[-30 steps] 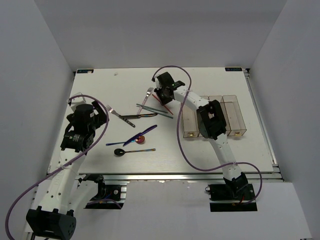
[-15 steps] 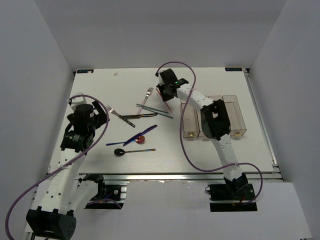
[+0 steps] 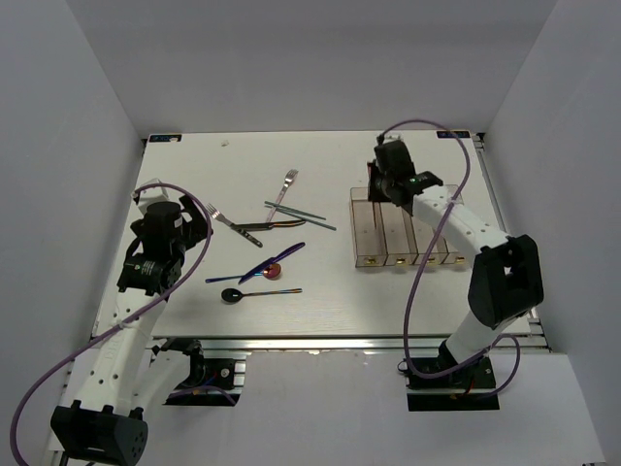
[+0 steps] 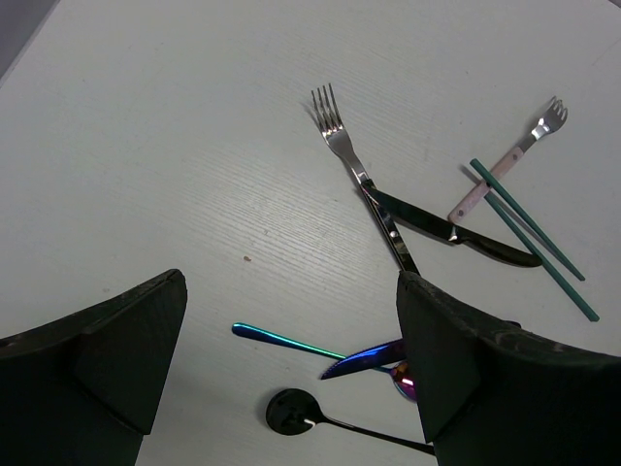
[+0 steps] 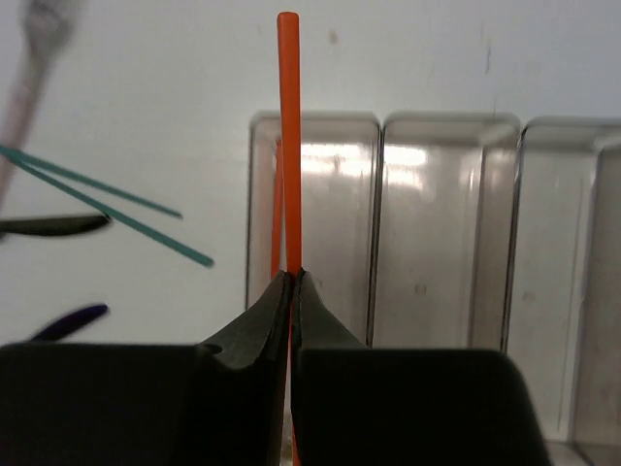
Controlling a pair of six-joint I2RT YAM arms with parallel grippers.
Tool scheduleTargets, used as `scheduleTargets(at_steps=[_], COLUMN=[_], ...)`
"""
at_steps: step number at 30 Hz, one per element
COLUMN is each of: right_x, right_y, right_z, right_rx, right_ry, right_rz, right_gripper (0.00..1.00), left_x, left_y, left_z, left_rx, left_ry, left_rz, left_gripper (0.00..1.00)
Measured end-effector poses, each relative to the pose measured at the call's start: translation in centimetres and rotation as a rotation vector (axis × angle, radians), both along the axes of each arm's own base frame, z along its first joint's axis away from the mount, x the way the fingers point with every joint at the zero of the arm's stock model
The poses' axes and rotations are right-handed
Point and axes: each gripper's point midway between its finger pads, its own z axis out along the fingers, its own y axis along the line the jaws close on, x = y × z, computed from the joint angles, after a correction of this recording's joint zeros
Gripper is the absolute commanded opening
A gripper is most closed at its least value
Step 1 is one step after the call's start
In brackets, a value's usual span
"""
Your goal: Sort the eating utensils into containers
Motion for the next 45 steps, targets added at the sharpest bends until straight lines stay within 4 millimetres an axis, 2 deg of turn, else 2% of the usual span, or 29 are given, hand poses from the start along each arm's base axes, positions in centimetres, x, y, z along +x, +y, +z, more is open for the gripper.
scheduleTargets(at_steps=[2, 4, 6, 7, 11, 13, 14, 19, 22, 25, 28, 30, 31, 34, 36, 38, 40, 45], right_x=[-1.8, -3.3, -4.4, -4.7, -4.9, -4.8, -4.8, -4.9, -5.0, -4.6, -1.2, 0.6, 1.2, 1.8, 1.7, 1.4, 1.5, 1.7], right_y=[-0.6, -1.0, -1.3, -1.4, -1.0, -0.8, -0.7, 0.0, 2.6, 8.1, 15.4, 19.0, 20.0, 20.6, 20.0, 19.6, 19.4, 19.7], right_z=[-4.4, -7.5, -9.2, -9.6, -10.0, -9.9, -9.8, -8.8, -7.8, -6.3, -4.8, -5.4, -6.4, -10.2, -12.8, -14.5, -15.2, -14.9], right_rx=[-0.027, -0.044, -0.050, -0.049, -0.027, -0.022, -0.019, -0.013, 0.013, -0.005, -0.065, -0.104, -0.126, -0.187, -0.218, -0.240, -0.250, -0.246], right_ry=[0.100, 0.178, 0.223, 0.235, 0.236, 0.229, 0.226, 0.204, 0.174, 0.126, 0.016, -0.034, -0.042, 0.002, 0.051, 0.086, 0.094, 0.071], right_rz=[-0.020, -0.035, -0.049, -0.055, -0.068, -0.067, -0.066, -0.034, 0.110, 0.356, 0.565, 0.662, 0.694, 0.758, 0.785, 0.804, 0.811, 0.833], right_gripper=[0.00, 0.00, 0.00, 0.00, 0.41, 0.53, 0.57, 0.57, 0.57, 0.53, 0.51, 0.52, 0.52, 0.53, 0.54, 0.54, 0.55, 0.54], left_x=[0.1, 0.1, 0.1, 0.1, 0.1, 0.2, 0.2, 0.2, 0.2, 0.2, 0.2, 0.2, 0.2, 0.2, 0.2, 0.2, 0.2, 0.3], left_y=[0.0, 0.0, 0.0, -0.1, -0.1, -0.1, -0.2, -0.3, -0.3, -0.3, -0.3, -0.3, -0.3, -0.4, -0.4, -0.5, -0.6, -0.8], left_z=[0.0, 0.0, -0.1, -0.1, -0.1, -0.2, -0.3, -0.4, -0.5, -0.5, -0.6, -0.8, -0.8, -0.9, -0.9, -0.9, -0.8, -0.8], left_rx=[-0.001, -0.001, -0.001, -0.001, -0.002, -0.002, -0.003, -0.005, -0.006, -0.006, -0.005, -0.005, -0.004, -0.005, -0.007, -0.010, -0.013, -0.019], left_ry=[-0.001, -0.001, 0.001, 0.001, 0.003, 0.007, 0.009, 0.014, 0.015, 0.016, 0.019, 0.022, 0.024, 0.025, 0.025, 0.023, 0.021, 0.021], left_rz=[-0.001, -0.002, -0.002, -0.002, -0.004, -0.006, -0.008, -0.013, -0.014, -0.016, -0.016, -0.017, -0.017, -0.019, -0.022, -0.027, -0.033, -0.042], left_gripper=[0.98, 0.98, 0.98, 0.98, 0.98, 0.98, 0.98, 0.98, 0.98, 0.98, 0.98, 0.98, 0.98, 0.98, 0.98, 0.98, 0.98, 0.98])
